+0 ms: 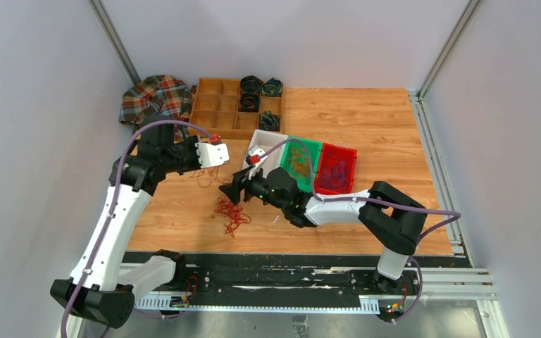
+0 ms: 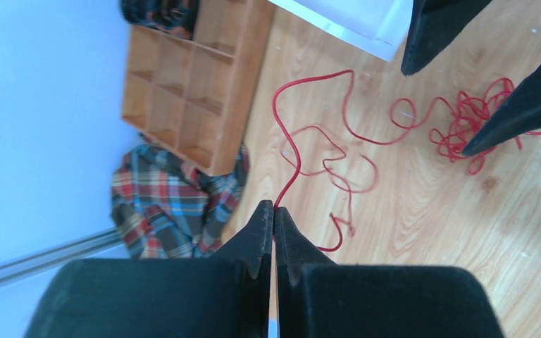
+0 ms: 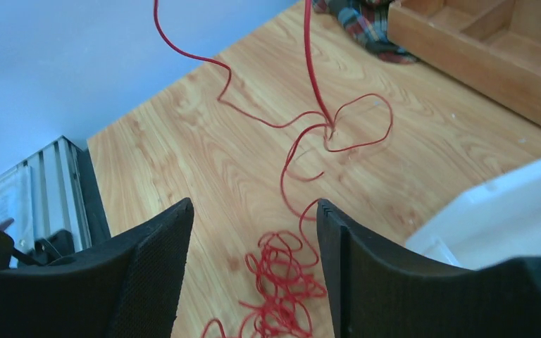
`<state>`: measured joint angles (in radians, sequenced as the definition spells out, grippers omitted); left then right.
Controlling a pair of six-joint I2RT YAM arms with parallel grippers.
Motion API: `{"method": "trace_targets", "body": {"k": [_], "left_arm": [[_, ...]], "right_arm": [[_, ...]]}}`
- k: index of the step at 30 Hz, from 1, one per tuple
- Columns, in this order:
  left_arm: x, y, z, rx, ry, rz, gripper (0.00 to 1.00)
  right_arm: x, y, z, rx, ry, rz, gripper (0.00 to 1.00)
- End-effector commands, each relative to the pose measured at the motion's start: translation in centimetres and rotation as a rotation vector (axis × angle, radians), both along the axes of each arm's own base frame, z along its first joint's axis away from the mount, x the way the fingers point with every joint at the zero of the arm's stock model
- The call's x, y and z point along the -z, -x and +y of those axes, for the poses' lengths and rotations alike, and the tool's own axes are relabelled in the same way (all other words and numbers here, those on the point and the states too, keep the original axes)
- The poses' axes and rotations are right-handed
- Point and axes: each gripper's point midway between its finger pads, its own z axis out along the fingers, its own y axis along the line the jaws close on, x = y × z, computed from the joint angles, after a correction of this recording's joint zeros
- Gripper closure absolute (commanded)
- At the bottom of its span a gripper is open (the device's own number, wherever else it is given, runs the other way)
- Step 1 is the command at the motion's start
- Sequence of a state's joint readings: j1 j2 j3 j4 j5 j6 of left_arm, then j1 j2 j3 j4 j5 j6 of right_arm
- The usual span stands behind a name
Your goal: Untangle the cables
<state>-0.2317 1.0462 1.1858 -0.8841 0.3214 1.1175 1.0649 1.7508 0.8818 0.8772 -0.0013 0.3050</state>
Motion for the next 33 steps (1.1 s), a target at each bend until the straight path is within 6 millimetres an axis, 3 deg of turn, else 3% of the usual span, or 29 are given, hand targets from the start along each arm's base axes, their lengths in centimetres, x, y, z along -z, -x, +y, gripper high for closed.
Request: {"method": "trace_targets", "body": {"k": [1, 6, 12, 14, 15, 18, 24, 33], "left_arm": [[-4.4, 0.6, 0.4, -0.029, 0.026, -0.07, 0.99], [-10.9, 0.9, -0.2, -0.017, 0.094, -0.193, 1.0], [-18.3, 1.4, 0.0, -0.033, 0.154, -0.353, 0.99], [-20.5, 1.7, 0.1, -0.037, 0.176, -0.398, 1.0], [-21.5, 1.9, 0.1, -0.04, 0.188, -0.419, 1.0], [-24.4, 2.2, 0.4, -0.048, 0.202, -0.487, 1.0], [-30.4, 2.1, 1.7, -0.101, 0.195, -0.654, 1.0], [-40.6, 1.5, 3.9, -0.234, 0.302, -0.982, 1.0]], "right_arm": [[-1.7, -0.2, 2.2, -0.018, -0.047, -0.045, 0.33], [-1.2, -1.9, 3.3, 0.041, 0.014, -0.097, 0.32], [1.8, -3.1, 4.0, 0.075, 0.075, -0.085, 0.37], [2.3, -3.2, 4.6, 0.068, 0.078, -0.069, 0.43], [3.9, -3.2, 4.9, 0.063, 0.098, -0.048, 0.46], [5.4, -2.9, 5.2, 0.05, 0.103, -0.008, 0.61], [8.1, -1.8, 3.6, 0.065, 0.108, 0.08, 0.7], [13.1, 0.7, 1.2, 0.107, 0.148, 0.211, 0.71]]}}
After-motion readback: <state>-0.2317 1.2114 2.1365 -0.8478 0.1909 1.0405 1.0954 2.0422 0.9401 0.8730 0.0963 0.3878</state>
